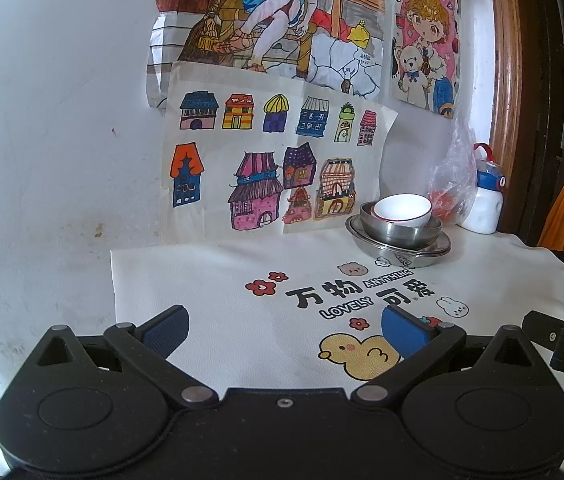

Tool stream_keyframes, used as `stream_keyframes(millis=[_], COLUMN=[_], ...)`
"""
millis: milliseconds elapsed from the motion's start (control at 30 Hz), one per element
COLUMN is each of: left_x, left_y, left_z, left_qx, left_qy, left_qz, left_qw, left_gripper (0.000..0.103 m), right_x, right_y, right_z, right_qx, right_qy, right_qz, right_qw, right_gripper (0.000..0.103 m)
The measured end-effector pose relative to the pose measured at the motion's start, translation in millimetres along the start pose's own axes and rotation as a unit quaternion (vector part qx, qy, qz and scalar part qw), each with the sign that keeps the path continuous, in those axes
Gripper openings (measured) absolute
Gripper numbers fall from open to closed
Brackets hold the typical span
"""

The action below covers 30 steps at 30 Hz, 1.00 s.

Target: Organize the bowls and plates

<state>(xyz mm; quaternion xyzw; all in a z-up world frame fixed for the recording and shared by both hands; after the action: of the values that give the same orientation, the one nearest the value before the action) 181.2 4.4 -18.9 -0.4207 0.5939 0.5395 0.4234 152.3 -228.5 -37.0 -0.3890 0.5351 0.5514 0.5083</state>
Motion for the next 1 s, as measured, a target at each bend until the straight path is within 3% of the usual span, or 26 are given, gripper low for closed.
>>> stream_keyframes(millis=[1000], left_x=[0.6], left_y=[1.9], left_z=[-4.0], left_qx=[0.008], left_qy=[-0.002], left_qz=[0.005], left_qw=[0.9999], left_gripper=[0.102], right_x=[0.8], right_y=[1.1], right_z=[2.2], right_qx=[0.000], right_qy=[-0.004], right_qz=[0.000], right_qw=[1.000], right_gripper=[0.103])
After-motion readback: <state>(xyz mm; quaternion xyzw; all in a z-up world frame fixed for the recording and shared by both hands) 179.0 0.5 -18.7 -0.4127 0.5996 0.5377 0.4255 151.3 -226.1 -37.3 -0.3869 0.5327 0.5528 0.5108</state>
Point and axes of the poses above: each gripper's, at about its wrist camera, not at the fingertips, and y roughly against the way its jaws point, z to its left, x to its underside, the point moved 7 cm from there along -y, roughly the way its jaws point, and after that the axes turned 6 degrees about -z, right-handed, at the moved point
